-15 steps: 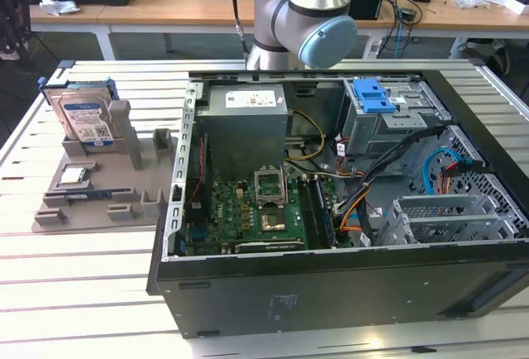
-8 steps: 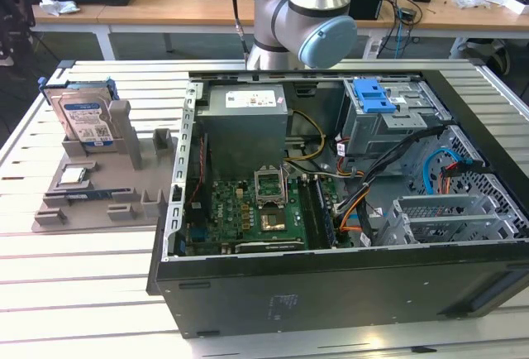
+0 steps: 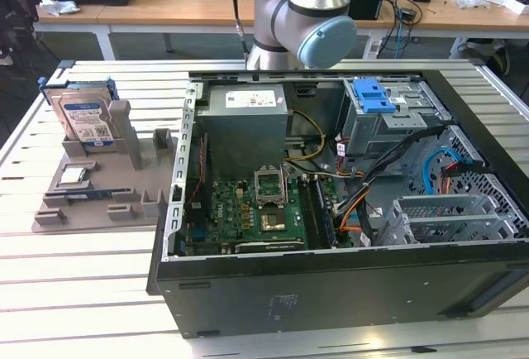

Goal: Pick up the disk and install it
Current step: 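Pick up the disk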

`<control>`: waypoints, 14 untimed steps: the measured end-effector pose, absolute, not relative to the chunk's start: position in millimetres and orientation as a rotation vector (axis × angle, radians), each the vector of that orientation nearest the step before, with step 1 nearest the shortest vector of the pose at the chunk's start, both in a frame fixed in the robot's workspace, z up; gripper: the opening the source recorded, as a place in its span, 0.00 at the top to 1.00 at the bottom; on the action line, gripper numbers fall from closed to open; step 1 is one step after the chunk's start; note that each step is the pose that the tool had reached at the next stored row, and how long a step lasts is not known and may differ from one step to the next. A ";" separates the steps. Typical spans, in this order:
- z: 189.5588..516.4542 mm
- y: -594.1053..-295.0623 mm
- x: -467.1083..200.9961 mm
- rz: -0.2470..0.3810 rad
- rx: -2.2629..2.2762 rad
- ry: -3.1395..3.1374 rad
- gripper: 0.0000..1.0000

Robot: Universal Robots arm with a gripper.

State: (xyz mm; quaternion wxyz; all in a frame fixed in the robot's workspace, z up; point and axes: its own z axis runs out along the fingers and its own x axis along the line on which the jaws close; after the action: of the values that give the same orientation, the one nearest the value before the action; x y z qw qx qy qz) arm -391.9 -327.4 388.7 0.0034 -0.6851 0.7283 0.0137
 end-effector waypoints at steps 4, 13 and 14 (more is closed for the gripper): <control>388.3 -322.7 -391.9 0.043 -2.148 2.283 0.46; 383.9 -319.4 -391.9 0.043 -2.148 2.283 0.46; 383.3 -319.3 -391.9 0.043 -2.148 2.283 0.46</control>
State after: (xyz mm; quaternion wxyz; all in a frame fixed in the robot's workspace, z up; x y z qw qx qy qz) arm -391.9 -319.3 383.3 0.0034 -0.6852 0.7283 0.0137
